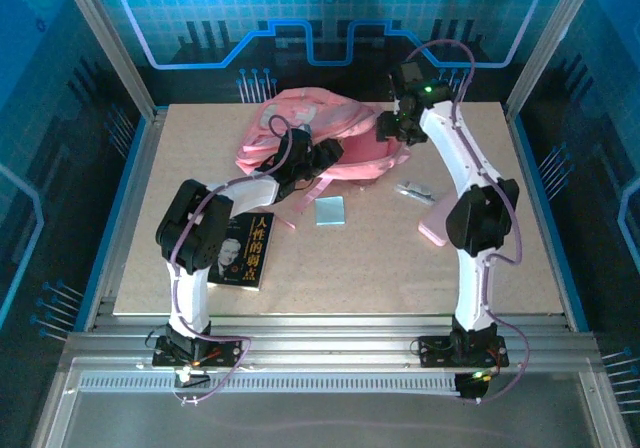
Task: Pack the student bag
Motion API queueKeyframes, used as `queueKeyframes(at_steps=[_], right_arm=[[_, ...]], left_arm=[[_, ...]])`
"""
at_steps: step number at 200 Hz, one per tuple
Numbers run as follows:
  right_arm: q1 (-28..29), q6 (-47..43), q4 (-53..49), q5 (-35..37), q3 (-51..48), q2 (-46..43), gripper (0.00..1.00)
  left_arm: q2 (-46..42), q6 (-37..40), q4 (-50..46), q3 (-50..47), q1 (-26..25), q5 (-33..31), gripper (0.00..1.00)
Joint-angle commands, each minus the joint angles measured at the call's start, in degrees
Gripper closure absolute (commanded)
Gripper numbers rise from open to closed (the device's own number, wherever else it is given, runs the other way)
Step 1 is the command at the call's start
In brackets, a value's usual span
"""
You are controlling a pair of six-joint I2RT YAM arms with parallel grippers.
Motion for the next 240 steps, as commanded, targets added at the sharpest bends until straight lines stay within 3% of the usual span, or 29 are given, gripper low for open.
queueKeyframes(at_steps=[1, 17, 49, 69, 98, 124, 157, 186, 209, 240], right_arm=[[-0.2, -2.8, -6.1, 11.0, -0.2, -1.5, 0.3], [0.0, -4.1, -4.3, 6.2, -3.9, -4.3, 0.3], [1.6, -5.5, 3.5, -6.6, -18.3, -14.7, 0.27], [2.7, -4.0, 11.1, -13.3, -29.6, -22.0, 0.21], [3.9, 0.7, 20.4, -21.1, -43.1, -29.0, 0.19], [7.1, 7.3, 30.2, -24.6, -53.8, -33.7, 0.17], [15.0, 15.4, 41.3, -22.8, -63.0, -35.6, 0.17], [23.5, 20.1, 47.3, -16.2, -66.5, -33.4, 0.17], [28.1, 22.1, 50.0, -12.3, -67.1, -31.0, 0.17], [30.1, 23.2, 52.2, -13.2, -66.6, -28.3, 0.17]], left_arm=[[-0.7, 2.6, -2.9, 3.2, 2.5, -2.6, 0.36], [-1.4, 2.7, -5.7, 3.6, 2.6, 0.6, 0.36], [-9.3, 8.5, -20.1, 0.7, 2.7, 3.7, 0.34], [-18.3, 13.7, -29.0, -5.1, 2.8, -1.0, 0.29], [-30.0, 18.1, -39.2, -12.1, 4.7, -7.2, 0.05], [-36.2, 18.4, -45.4, -17.8, 10.0, -8.1, 0.02], [-41.2, 18.5, -49.5, -24.1, 15.0, -11.5, 0.01], [-44.2, 16.9, -48.0, -31.7, 20.1, -14.5, 0.01], [-45.0, 15.0, -43.5, -37.5, 24.7, -12.6, 0.01], [-43.4, 15.1, -40.3, -40.6, 26.0, -9.7, 0.01]])
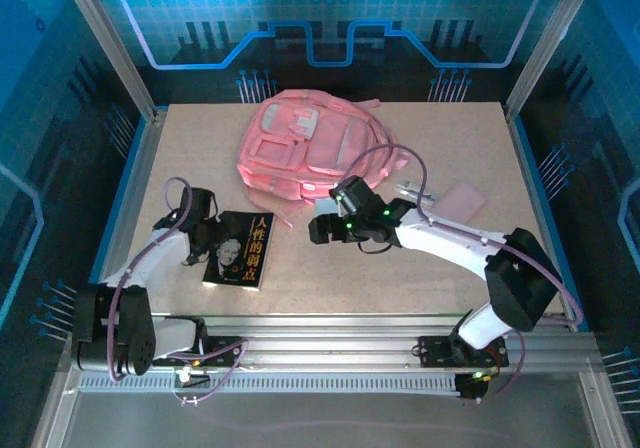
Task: Pack the student bag
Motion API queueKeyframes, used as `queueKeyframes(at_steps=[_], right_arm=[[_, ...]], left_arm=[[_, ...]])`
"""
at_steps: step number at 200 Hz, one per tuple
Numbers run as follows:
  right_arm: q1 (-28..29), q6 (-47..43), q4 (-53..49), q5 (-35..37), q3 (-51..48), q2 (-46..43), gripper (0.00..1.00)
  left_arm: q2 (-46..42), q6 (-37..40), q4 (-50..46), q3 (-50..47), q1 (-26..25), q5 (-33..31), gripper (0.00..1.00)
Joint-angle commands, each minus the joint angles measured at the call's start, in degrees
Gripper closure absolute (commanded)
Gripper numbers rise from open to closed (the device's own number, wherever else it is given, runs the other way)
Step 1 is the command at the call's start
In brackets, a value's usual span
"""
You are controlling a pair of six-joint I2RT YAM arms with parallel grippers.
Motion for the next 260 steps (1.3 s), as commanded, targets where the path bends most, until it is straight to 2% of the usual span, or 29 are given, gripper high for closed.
queueKeyframes(at_steps=[1, 35, 56, 91, 116, 140, 179, 211, 260], right_arm=[[1.1, 2.7, 4.6, 2.4, -0.4, 2.2, 0.17], [2.7, 2.0, 2.4, 3.2, 1.9, 5.0, 0.17], [3.4, 1.8, 3.8, 0.9, 2.0, 6.8, 0.18], [4.0, 1.7, 5.4, -2.1, 3.9, 11.2, 0.23], [4.2, 1.2, 5.1, -3.3, 6.6, 14.8, 0.26], [5.0, 0.5, 5.7, -4.8, 9.4, 18.4, 0.29], [5.8, -0.1, 6.4, -5.2, 11.7, 21.9, 0.28], [6.7, -0.7, 8.3, -5.3, 12.6, 23.3, 0.25], [8.0, -0.3, 8.4, -6.6, 16.7, 26.9, 0.26]], left_arm=[[0.5, -0.5, 3.6, -1.5, 0.6, 2.4, 0.01], [0.1, -1.4, 3.7, -2.0, -0.9, 9.1, 0.01], [-3.5, -5.8, 2.9, -2.3, -7.6, 9.4, 0.01], [-5.7, -19.6, 7.7, -5.2, -19.1, 11.6, 0.01], [-6.1, -21.2, 6.4, -4.0, -23.1, 9.2, 0.01], [-8.1, -16.1, 1.3, -1.7, -21.7, 2.9, 0.01], [-7.9, -5.9, 0.6, -1.6, -8.1, 3.1, 0.01], [-6.1, 0.1, 2.2, -2.9, -2.5, 1.5, 0.01], [1.2, 4.0, 6.1, -4.3, 0.2, 5.8, 0.01]])
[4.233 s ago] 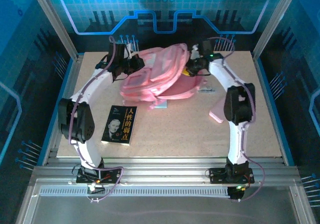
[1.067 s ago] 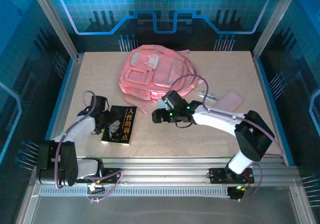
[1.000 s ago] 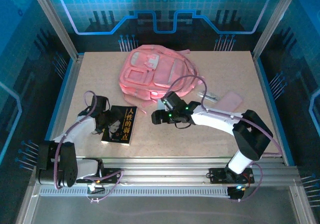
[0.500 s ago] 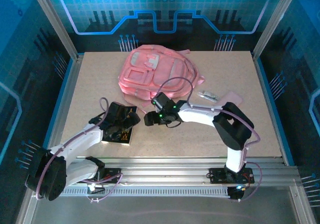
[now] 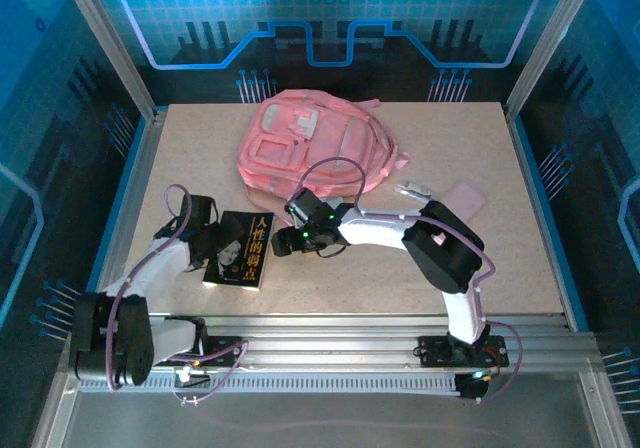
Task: Pack the student bag
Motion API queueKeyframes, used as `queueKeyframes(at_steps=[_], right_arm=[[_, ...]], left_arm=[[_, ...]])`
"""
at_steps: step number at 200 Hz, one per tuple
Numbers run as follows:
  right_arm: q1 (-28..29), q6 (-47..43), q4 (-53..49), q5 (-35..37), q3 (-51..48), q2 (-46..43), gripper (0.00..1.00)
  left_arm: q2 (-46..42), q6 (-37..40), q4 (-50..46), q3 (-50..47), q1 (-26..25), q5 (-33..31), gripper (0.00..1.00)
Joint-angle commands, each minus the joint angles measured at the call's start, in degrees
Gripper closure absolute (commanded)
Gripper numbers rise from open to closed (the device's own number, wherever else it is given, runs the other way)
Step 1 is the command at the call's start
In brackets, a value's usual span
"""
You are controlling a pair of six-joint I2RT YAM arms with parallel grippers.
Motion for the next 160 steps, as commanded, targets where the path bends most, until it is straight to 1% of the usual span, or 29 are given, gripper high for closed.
queueKeyframes(at_steps=[1, 21, 34, 43, 60, 68, 87, 105, 124, 148, 160], right_arm=[[1.4, -0.5, 1.2, -1.3, 2.8, 1.9, 0.26], [1.7, 0.0, 1.6, -1.5, 3.7, 2.7, 0.27], [1.7, 0.0, 1.3, -1.3, 4.0, 2.9, 0.27], [1.6, 0.2, 0.6, -0.5, 4.1, 2.9, 0.27], [1.3, 0.4, 0.3, -0.2, 4.0, 2.6, 0.28], [1.1, 0.5, 0.0, -0.3, 3.9, 2.5, 0.27], [0.8, 0.4, -0.1, -0.7, 4.1, 2.6, 0.28], [0.3, 0.7, -1.9, -1.0, 5.5, 3.8, 0.28], [-0.2, 1.5, -2.0, -0.9, 4.9, 3.5, 0.32], [-1.0, 1.7, -2.7, -0.6, 3.6, 1.0, 0.46], [-1.1, 1.8, -2.5, -1.9, 3.1, -0.6, 0.48]], left_arm=[[2.9, 4.2, 1.7, -1.1, 1.0, 2.7, 0.01], [5.2, 4.1, 2.9, -1.0, 1.1, 5.5, 0.01], [5.4, 3.0, 2.9, -0.9, 0.9, 9.3, 0.01], [4.4, 0.8, 2.8, -1.1, 0.5, 12.0, 0.01], [0.8, -4.3, 2.6, -1.7, -2.9, 14.7, 0.01], [-1.0, -7.2, 3.9, -2.3, -4.6, 15.8, 0.01], [-3.8, -14.0, 7.2, -3.4, -9.4, 15.7, 0.01], [-3.4, -18.4, 10.1, -4.1, -12.8, 16.1, 0.01], [-2.0, -18.5, 10.3, -4.1, -14.2, 15.2, 0.01], [-1.7, -18.2, 9.5, -4.9, -14.2, 12.7, 0.01], [-1.7, -18.2, 9.2, -5.3, -14.2, 11.1, 0.01]])
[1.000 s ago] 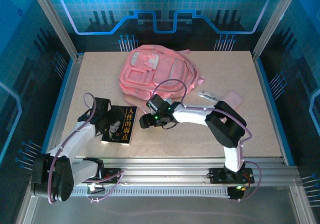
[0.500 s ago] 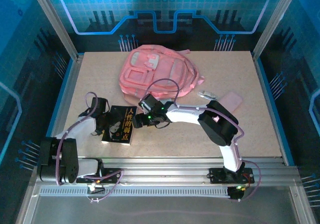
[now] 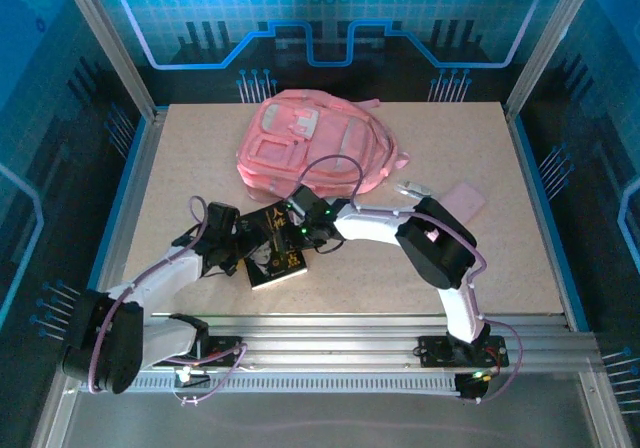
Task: Pack the student bag
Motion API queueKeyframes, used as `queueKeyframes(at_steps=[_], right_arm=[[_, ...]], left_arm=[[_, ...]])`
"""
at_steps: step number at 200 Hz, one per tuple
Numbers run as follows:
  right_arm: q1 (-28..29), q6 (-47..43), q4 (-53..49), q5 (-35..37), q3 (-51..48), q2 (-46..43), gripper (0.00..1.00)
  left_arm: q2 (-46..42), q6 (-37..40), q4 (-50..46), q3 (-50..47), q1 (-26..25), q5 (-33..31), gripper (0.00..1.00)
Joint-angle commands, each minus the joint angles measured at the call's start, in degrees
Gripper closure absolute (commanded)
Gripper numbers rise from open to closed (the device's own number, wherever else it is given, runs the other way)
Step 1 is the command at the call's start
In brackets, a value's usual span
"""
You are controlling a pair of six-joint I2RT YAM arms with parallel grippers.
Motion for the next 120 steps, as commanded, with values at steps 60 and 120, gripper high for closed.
queueKeyframes(at_steps=[60, 120], right_arm=[[0.4, 2.1, 4.0, -9.6, -1.8, -5.7, 0.64], [-1.0, 4.6, 5.2, -15.0, 0.0, -1.8, 0.89]], left_arm=[[1.7, -2.3, 1.8, -1.8, -0.9, -2.4, 0.01], [1.5, -2.4, 1.1, -1.8, -0.9, -3.1, 0.01]])
